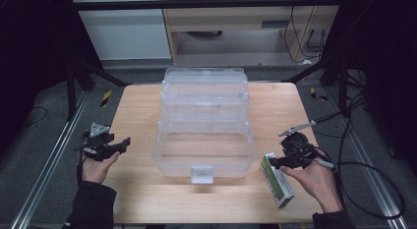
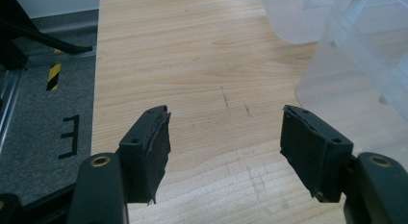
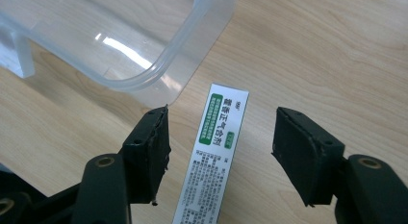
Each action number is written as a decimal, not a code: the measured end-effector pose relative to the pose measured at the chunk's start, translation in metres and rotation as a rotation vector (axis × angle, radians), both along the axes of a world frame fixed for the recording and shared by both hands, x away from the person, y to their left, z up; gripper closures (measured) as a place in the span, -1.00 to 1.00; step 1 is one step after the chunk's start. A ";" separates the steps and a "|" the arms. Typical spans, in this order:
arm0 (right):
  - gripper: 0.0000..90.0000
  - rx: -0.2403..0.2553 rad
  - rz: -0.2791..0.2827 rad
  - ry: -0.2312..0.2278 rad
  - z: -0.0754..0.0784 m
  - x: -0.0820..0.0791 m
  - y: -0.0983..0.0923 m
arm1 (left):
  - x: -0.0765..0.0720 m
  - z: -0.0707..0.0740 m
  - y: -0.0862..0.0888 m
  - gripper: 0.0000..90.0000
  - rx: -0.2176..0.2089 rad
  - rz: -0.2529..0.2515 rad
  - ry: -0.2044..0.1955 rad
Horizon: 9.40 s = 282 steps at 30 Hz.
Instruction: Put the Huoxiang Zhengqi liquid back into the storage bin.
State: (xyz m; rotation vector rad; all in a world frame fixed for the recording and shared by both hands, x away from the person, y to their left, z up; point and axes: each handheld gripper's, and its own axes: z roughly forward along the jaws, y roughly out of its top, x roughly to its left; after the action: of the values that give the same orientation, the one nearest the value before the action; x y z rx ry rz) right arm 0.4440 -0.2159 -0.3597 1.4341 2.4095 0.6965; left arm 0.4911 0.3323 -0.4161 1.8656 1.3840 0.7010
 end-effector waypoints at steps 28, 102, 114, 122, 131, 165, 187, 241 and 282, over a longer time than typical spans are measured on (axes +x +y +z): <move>-0.03 -0.059 -0.010 0.150 -0.018 -0.007 0.003 | 0.003 -0.005 0.000 -0.25 0.018 0.000 0.029; 0.43 -0.100 -0.016 0.105 0.017 -0.002 -0.012 | 0.006 -0.011 -0.002 -0.25 0.052 0.005 0.086; 0.43 -0.078 -0.017 0.015 0.048 0.000 -0.012 | 0.007 -0.013 -0.003 -0.24 0.056 -0.001 0.095; 0.43 -0.071 0.016 -0.061 0.070 -0.002 -0.009 | 0.007 -0.013 -0.003 -0.24 0.056 0.000 0.093; 0.43 -0.064 0.062 -0.148 0.094 0.001 0.002 | 0.007 -0.013 -0.003 -0.25 0.053 -0.001 0.096; 0.43 -0.055 0.495 -0.209 0.102 0.038 0.088 | 0.007 -0.013 -0.001 -0.25 0.051 0.002 0.096; 0.43 -0.097 0.697 -0.140 0.076 0.058 0.104 | 0.009 -0.016 -0.001 -0.25 0.058 0.001 0.105; 0.42 -0.237 0.977 0.016 0.009 0.073 0.122 | 0.011 -0.022 -0.004 -0.25 0.078 0.001 0.124; 0.40 -0.304 0.978 0.077 -0.022 0.076 0.131 | 0.011 -0.024 -0.006 -0.25 0.086 -0.004 0.130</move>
State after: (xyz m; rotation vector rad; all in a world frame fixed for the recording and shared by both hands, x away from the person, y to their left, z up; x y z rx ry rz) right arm 0.5204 -0.0846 -0.3813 0.0991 3.0364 0.3956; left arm 0.5025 0.3266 -0.4398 2.0115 1.4515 0.6567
